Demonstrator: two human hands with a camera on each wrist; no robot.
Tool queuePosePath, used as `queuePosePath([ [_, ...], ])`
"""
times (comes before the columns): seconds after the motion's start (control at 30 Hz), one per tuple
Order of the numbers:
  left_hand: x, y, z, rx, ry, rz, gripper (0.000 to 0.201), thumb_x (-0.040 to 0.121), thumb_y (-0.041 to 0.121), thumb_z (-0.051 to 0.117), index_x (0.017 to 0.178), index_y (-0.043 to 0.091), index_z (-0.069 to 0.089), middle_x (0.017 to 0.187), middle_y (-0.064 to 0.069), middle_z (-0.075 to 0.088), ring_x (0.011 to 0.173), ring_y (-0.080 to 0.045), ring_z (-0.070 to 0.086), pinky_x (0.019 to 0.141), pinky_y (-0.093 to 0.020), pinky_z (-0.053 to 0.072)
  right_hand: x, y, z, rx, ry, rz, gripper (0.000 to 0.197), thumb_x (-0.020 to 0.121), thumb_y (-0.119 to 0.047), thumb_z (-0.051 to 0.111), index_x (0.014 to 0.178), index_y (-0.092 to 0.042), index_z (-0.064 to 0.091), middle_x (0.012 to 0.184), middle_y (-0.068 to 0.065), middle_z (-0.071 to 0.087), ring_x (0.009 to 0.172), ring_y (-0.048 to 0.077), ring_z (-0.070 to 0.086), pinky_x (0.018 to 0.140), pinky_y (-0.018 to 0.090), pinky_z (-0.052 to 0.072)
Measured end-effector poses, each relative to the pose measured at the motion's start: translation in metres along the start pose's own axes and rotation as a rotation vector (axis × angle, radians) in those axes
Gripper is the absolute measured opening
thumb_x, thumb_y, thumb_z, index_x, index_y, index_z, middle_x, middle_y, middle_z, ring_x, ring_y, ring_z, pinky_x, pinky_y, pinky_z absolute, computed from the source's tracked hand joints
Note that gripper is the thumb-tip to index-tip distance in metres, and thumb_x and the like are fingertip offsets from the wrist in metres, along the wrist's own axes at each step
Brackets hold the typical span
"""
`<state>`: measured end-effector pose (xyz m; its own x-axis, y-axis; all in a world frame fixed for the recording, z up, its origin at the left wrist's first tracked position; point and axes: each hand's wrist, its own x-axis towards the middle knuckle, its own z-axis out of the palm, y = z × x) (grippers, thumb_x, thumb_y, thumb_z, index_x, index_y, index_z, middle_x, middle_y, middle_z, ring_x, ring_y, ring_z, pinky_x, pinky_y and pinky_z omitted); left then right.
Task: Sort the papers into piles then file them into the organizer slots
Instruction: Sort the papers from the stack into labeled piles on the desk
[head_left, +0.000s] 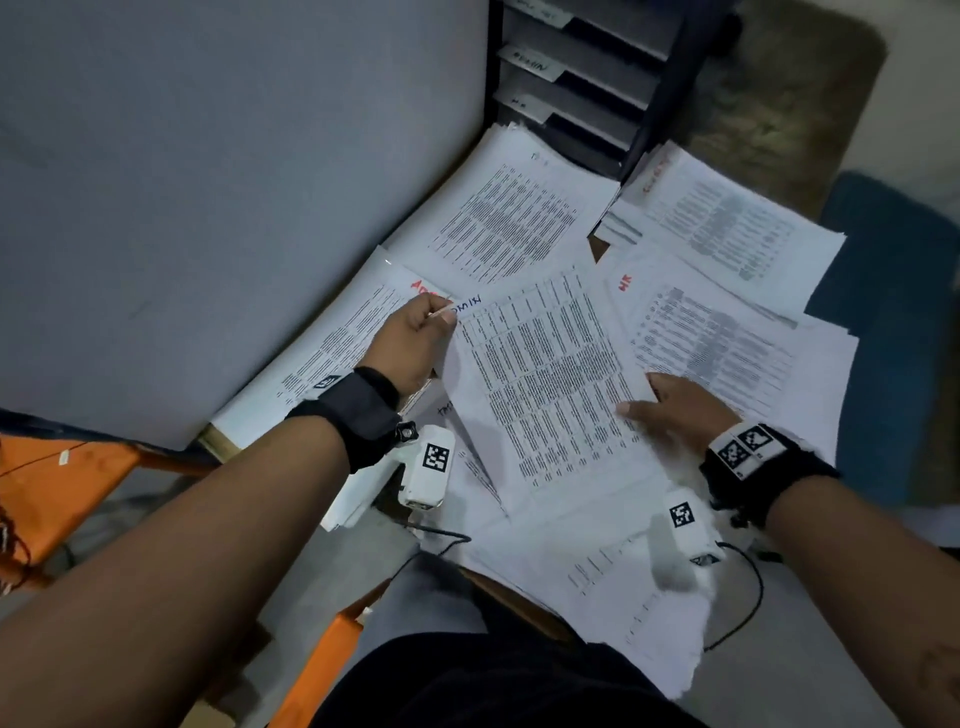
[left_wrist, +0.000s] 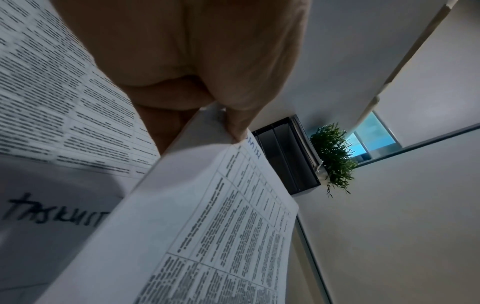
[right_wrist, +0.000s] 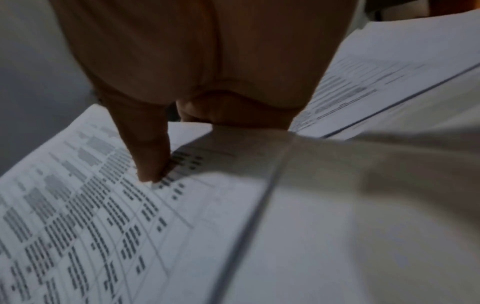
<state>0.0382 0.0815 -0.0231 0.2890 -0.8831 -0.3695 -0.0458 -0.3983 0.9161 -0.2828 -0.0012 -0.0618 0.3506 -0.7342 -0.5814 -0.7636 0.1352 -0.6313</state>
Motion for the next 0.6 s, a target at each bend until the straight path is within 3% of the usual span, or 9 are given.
queuePosePath([
  [0.1,0.011,0.005,0.011,-0.069,0.003,-0.048,0.021,0.1,0.026,0.053,0.081,0.03,0.063,0.088,-0.011,0.056,0.08,-0.024,0.053,0.072,-0.043,0.05,-0.016,0.018,-0.016,0.215,0.066,0.015,0.016,0.082,-0.029,0.076,0.091,-0.017,0.07,0.088,0.001,0.074,0.081,0.022,0.068,0.073,0.032,0.05],
  [0.2,0.021,0.01,0.02,-0.104,-0.019,-0.079,0.022,0.096,0.029,0.054,0.079,0.032,0.068,0.09,-0.012,0.056,0.081,-0.025,0.05,0.072,-0.044,0.047,-0.027,0.034,-0.027,0.416,0.043,0.08,0.019,0.084,-0.016,0.073,0.102,-0.008,0.069,0.106,0.018,0.072,0.101,0.037,0.067,0.094,0.047,0.052],
  [0.23,0.023,0.012,0.024,-0.105,-0.015,-0.085,0.022,0.094,0.03,0.054,0.078,0.033,0.068,0.089,-0.012,0.055,0.079,-0.025,0.049,0.07,-0.043,0.045,-0.029,0.037,-0.03,0.503,0.053,0.093,0.022,0.085,-0.012,0.071,0.106,-0.005,0.068,0.108,0.019,0.071,0.102,0.038,0.067,0.092,0.046,0.052],
  [0.27,0.027,0.013,0.026,-0.108,-0.003,-0.091,0.022,0.094,0.029,0.054,0.078,0.033,0.068,0.088,-0.012,0.054,0.078,-0.025,0.048,0.068,-0.039,0.044,-0.032,0.041,-0.033,0.585,0.07,0.097,0.024,0.086,-0.012,0.069,0.108,-0.004,0.067,0.106,0.016,0.072,0.094,0.037,0.069,0.083,0.041,0.055],
  [0.37,0.038,0.016,0.033,-0.163,0.047,-0.122,0.02,0.101,0.023,0.05,0.087,0.027,0.064,0.086,-0.012,0.056,0.072,-0.023,0.05,0.061,-0.03,0.044,-0.04,0.049,-0.039,0.757,0.154,0.191,0.024,0.087,-0.023,0.069,0.108,-0.013,0.066,0.097,0.008,0.071,0.059,0.03,0.058,0.054,0.03,0.047],
  [0.43,0.047,0.015,0.036,-0.2,0.085,-0.154,0.018,0.103,0.023,0.048,0.091,0.024,0.062,0.086,-0.009,0.058,0.071,-0.021,0.052,0.056,-0.026,0.046,-0.042,0.048,-0.037,1.015,0.204,0.202,0.012,0.091,-0.011,0.06,0.101,-0.008,0.064,0.083,0.01,0.072,0.05,0.022,0.065,0.044,0.023,0.05],
  [0.5,0.056,0.013,0.039,-0.239,0.121,-0.194,0.016,0.103,0.023,0.047,0.094,0.023,0.061,0.085,-0.009,0.056,0.069,-0.021,0.052,0.049,-0.023,0.048,-0.039,0.05,-0.031,1.178,0.212,0.228,0.009,0.088,-0.007,0.059,0.096,-0.008,0.062,0.077,0.01,0.071,0.059,0.019,0.07,0.05,0.023,0.056],
  [0.6,0.065,0.009,0.042,-0.283,0.158,-0.245,0.015,0.103,0.021,0.047,0.1,0.016,0.062,0.087,-0.012,0.055,0.061,-0.019,0.052,0.044,-0.022,0.049,-0.033,0.041,-0.013,1.186,0.129,0.214,0.043,0.073,-0.014,0.076,0.113,-0.01,0.063,0.1,0.012,0.072,0.085,0.025,0.069,0.074,0.033,0.058],
])
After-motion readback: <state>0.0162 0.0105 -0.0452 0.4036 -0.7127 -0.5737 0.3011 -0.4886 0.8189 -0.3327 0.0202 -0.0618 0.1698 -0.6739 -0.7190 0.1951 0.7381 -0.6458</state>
